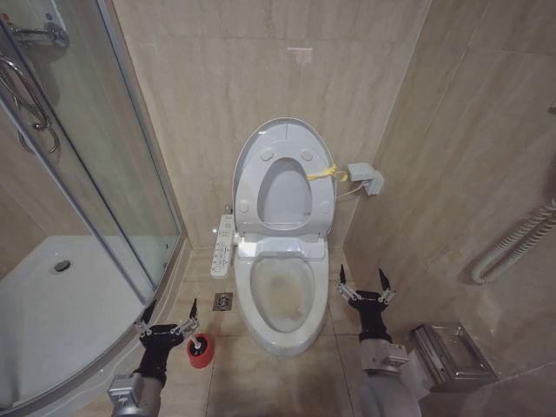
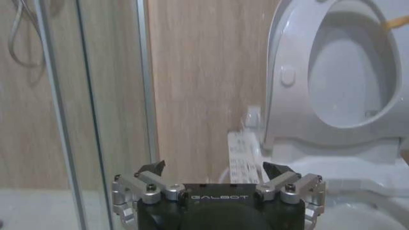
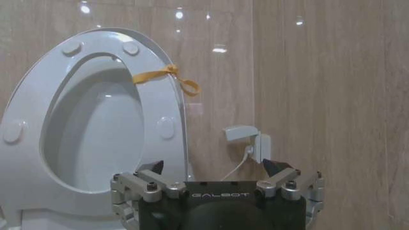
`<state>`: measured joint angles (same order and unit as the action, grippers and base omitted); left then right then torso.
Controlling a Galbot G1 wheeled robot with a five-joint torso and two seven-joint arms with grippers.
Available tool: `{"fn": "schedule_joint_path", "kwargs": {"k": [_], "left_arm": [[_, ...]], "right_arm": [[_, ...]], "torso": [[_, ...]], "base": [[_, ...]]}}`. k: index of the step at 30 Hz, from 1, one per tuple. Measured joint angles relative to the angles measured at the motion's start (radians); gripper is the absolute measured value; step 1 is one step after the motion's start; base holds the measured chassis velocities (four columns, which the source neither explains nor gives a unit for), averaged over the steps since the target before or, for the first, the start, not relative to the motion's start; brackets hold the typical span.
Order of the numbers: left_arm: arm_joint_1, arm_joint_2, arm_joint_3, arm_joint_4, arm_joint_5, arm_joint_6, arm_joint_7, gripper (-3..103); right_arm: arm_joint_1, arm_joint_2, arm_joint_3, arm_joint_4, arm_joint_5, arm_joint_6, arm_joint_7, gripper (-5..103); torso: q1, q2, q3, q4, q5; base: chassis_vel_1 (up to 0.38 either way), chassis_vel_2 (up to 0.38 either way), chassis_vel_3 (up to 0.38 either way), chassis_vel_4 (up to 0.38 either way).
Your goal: Open the toilet lid, clean the toilet bowl with a toilet brush, close the toilet lid, and flush.
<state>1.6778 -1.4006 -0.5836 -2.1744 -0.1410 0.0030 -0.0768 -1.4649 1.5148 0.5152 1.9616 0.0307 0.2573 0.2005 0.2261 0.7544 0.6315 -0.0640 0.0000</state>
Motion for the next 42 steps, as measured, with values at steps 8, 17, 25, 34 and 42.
{"fn": "schedule_joint_path", "kwargs": {"k": [8, 17, 25, 34, 42], "left_arm": [[0.019, 0.042, -0.008, -0.017, 0.023, -0.162, -0.05, 100], [0.025, 0.091, -0.009, 0.078, 0.077, -0.238, -0.141, 100], [0.019, 0.066, 0.014, 0.107, 0.091, -0.251, -0.137, 100], [0.014, 0.046, 0.022, 0.099, 0.092, -0.253, -0.12, 100], [-0.005, 0.04, 0.026, 0.149, 0.098, -0.275, -0.124, 100]], "right_arm": [[0.0, 0.0, 0.0, 0.0, 0.0, 0.0, 0.0, 100], [0.0, 0.0, 0.0, 0.0, 0.0, 0.0, 0.0, 100], [0.0, 0.0, 0.0, 0.0, 0.0, 0.0, 0.0, 100], [0.0, 0.0, 0.0, 0.0, 0.0, 0.0, 0.0, 100], [0.0, 0.0, 0.0, 0.0, 0.0, 0.0, 0.0, 100]], "torso": [[0.0, 0.0, 0.0, 0.0, 0.0], [0.0, 0.0, 0.0, 0.0, -0.0002], [0.0, 0.0, 0.0, 0.0, -0.0001], [0.0, 0.0, 0.0, 0.0001, 0.0], [0.001, 0.0, 0.0, 0.0001, -0.0001]], "base": [[0.0, 0.0, 0.0, 0.0], [0.0, 0.0, 0.0, 0.0], [0.0, 0.0, 0.0, 0.0], [-0.005, 0.006, 0.006, -0.004], [-0.071, 0.068, 0.065, -0.07]]}}
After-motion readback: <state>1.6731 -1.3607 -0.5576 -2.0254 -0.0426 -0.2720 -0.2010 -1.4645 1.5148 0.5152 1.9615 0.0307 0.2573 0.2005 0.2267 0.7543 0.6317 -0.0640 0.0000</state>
